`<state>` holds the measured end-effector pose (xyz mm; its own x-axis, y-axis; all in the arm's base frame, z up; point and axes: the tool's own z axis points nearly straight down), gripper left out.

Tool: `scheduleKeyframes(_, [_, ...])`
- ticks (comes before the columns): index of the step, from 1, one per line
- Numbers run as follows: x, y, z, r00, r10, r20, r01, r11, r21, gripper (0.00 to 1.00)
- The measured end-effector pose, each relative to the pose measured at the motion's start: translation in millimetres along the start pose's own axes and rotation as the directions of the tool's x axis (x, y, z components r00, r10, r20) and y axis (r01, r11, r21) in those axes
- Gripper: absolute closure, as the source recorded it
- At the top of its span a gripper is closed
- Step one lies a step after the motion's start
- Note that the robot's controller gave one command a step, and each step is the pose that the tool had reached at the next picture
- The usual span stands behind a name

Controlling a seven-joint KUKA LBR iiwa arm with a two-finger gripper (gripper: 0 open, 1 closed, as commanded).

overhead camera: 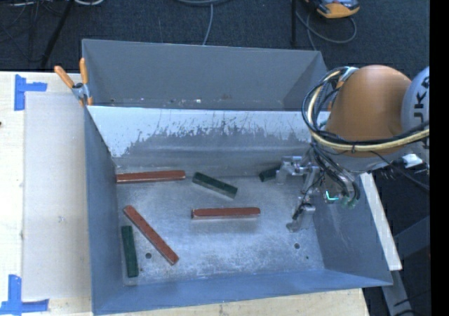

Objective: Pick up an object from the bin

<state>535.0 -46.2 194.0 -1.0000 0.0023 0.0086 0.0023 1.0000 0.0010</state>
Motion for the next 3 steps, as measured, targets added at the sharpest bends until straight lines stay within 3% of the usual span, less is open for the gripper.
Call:
scheduleKeyframes(1, [-28.3, -8.8, 97.3, 0.999, -0.032, 0.002, 0.032, 0.999, 0.0, 0.0])
scheduleKeyframes(2, [-0.4, 69.6, 126.5, 0.998, -0.055, 0.002, 0.055, 0.998, -0.003, 0.0])
scheduleKeyframes(3, [-2.4, 64.9, 124.7, 0.999, -0.052, 0.007, 0.052, 0.999, 0.001, 1.0])
